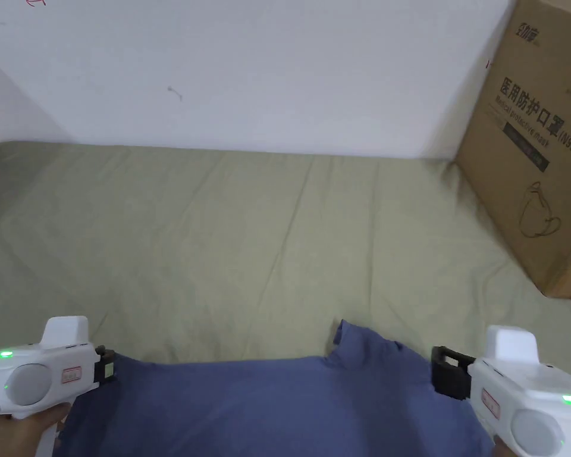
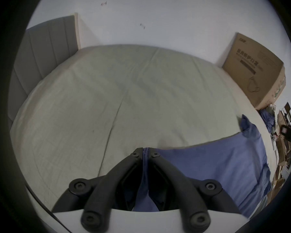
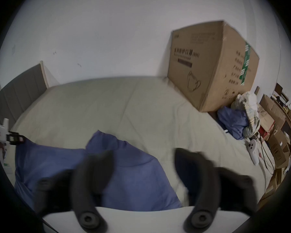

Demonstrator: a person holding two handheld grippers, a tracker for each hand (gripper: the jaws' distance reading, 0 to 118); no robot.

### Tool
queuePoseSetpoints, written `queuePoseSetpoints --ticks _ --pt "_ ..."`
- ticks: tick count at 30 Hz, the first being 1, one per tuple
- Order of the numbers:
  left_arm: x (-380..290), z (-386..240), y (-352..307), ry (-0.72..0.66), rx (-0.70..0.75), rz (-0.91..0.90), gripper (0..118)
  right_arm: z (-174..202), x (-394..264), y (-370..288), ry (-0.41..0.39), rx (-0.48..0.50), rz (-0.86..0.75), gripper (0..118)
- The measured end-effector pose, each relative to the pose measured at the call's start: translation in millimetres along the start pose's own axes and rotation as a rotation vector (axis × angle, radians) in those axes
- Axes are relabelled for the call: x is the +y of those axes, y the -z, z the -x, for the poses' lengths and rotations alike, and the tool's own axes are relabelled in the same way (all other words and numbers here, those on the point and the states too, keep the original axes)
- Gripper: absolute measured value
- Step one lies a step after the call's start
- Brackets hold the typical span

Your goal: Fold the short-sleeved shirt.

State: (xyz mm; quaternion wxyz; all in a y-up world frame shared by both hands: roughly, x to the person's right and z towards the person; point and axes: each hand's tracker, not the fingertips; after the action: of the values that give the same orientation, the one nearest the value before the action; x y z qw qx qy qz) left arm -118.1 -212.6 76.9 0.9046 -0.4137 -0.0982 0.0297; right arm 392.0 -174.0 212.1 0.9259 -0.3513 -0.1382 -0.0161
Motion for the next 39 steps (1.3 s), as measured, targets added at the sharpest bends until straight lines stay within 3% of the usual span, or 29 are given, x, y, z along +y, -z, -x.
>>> queuePoseSetpoints --ticks 1,2,7,10,11,13,15,16,17,22,30,39 --pt "0 -2 -7 0.010 -0.004 -0.004 3 -4 3 15 0.016 0.006 0.030 95" --pt "0 -4 -14 0.023 -0.007 -0.016 3 -6 6 31 0.009 0.011 0.056 98" --pt "2 -7 -37 0.028 -0.021 -0.043 3 -11 11 107 -0.044 0.043 0.232 97" --pt "2 -4 -42 0.037 -0.025 -0.045 3 -6 7 134 -0.002 0.087 0.327 90" --pt "2 -3 -43 0.038 -0.025 -0.043 3 -3 5 138 -0.024 0.086 0.340 87" --pt "0 8 -34 0.035 -0.022 -0.042 3 3 -1 144 -0.071 0.086 0.355 70" --pt "-1 11 -36 0.026 -0.020 -0.038 3 -1 -4 144 -0.025 0.113 0.335 51" --pt "-1 13 -33 0.023 -0.021 -0.037 3 -1 -3 138 -0.009 0.117 0.313 31" --pt "-2 13 -34 0.021 -0.020 -0.037 3 -2 -3 133 -0.007 0.129 0.300 3" --pt "-8 14 -43 0.003 -0.002 -0.034 3 -4 -2 83 -0.057 0.159 0.200 4" --pt "-29 18 -78 -0.052 0.036 -0.043 3 -29 -9 -45 -0.027 0.245 0.026 4" --pt "-92 24 -128 -0.078 0.048 -0.021 3 -48 -74 -143 0.018 0.302 0.000 4"
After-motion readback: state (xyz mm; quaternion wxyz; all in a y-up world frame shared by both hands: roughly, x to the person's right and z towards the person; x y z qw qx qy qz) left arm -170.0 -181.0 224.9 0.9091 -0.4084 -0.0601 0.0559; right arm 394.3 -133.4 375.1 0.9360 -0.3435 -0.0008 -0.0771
